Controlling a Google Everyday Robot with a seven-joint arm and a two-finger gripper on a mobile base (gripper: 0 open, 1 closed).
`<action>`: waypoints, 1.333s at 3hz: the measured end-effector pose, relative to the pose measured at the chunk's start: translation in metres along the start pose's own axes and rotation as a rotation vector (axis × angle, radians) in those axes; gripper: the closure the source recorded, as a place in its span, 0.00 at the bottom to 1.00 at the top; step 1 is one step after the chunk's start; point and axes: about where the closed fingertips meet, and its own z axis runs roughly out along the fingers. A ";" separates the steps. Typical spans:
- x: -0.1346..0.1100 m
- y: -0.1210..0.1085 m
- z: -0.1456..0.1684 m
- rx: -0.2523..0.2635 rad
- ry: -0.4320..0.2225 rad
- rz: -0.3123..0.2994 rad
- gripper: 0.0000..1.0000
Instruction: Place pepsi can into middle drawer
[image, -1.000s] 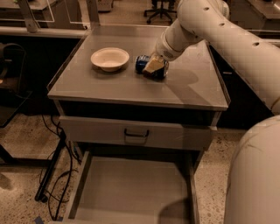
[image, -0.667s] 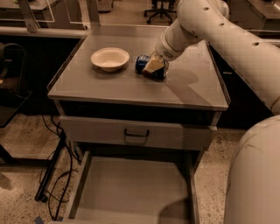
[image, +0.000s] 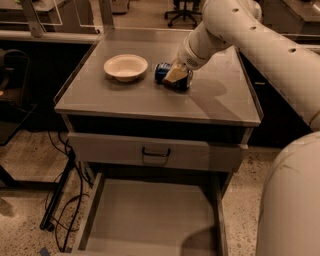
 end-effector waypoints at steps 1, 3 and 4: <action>0.004 0.007 -0.010 0.012 0.012 -0.003 1.00; 0.022 0.026 -0.056 0.048 0.003 0.033 1.00; 0.030 0.048 -0.080 0.059 -0.032 0.053 1.00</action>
Offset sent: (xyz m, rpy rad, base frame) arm -0.0522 -0.0397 0.0271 -0.0236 -0.0346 -0.0493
